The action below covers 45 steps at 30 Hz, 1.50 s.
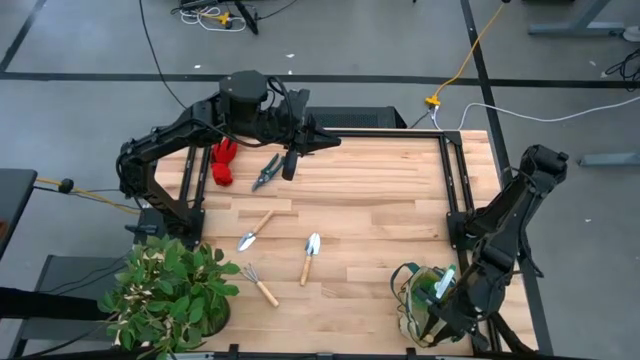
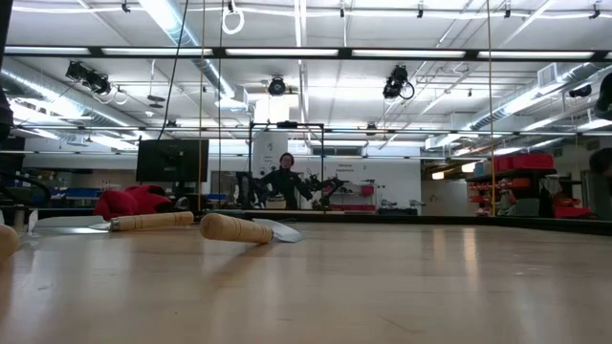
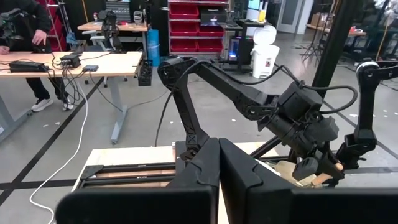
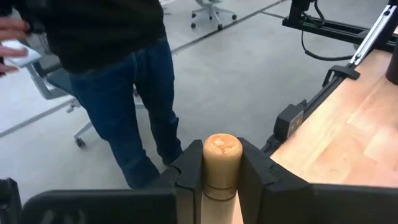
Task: Pick & Place Garden tools in Gardening bag
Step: Put the top brown hand rake into the white gardening bag, then put the left brown trowel into the white gardening bag
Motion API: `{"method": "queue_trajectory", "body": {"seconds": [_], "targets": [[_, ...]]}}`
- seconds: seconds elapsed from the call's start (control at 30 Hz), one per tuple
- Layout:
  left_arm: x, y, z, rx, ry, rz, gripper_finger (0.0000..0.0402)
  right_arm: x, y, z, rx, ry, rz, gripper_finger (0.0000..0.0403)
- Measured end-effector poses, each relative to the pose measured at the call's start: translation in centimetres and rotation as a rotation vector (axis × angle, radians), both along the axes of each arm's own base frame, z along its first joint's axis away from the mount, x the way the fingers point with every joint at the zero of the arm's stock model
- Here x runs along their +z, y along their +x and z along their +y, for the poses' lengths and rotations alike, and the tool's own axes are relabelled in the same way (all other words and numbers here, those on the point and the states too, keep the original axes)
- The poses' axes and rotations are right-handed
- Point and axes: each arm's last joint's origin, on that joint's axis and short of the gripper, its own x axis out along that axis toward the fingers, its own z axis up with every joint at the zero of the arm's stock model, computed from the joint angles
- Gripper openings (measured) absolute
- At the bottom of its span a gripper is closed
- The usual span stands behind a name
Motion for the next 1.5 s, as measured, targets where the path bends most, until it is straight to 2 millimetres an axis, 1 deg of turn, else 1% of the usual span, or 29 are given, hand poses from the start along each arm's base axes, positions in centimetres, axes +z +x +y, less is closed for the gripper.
{"method": "queue_trajectory", "body": {"seconds": [0.37, 0.53, 0.77, 0.9, 1.0, 1.23, 1.5], "targets": [[0.0, 0.0, 0.0, 0.0, 0.0, 0.0, 0.0012, -0.2, -0.1, 0.0, 0.0, 0.039, 0.054, 0.0111], [0.0, 0.0, 0.0, 0.0, 0.0, 0.001, 0.0005, -0.2, -0.1, 0.0, 0.0, 0.048, 0.067, 0.0122], [0.0, 0.0, 0.0, 0.0, 0.0, 0.001, 0.0013, -0.2, -0.1, 0.0, -0.004, 0.052, 0.072, 0.0129], [0.0, 0.0, 0.0, 0.0, 0.001, 0.001, 0.0009, 0.0, -0.1, -0.1, -0.012, 0.057, 0.067, 0.013], [0.0, 0.0, 0.0, 0.0, 0.0, 0.0, 0.0006, 0.5, 0.0, -0.7, -0.05, 0.072, 0.043, 0.013], [1.4, -2.1, -0.2, 0.013, 0.009, -0.041, 0.0018, 2.5, -0.1, -2.9, -0.211, 0.111, -0.039, 0.013], [2.4, -3.7, -0.5, 0.026, 0.017, -0.078, 0.0009, 3.3, 0.1, -5.5, -0.325, 0.085, -0.046, 0.013]]}}
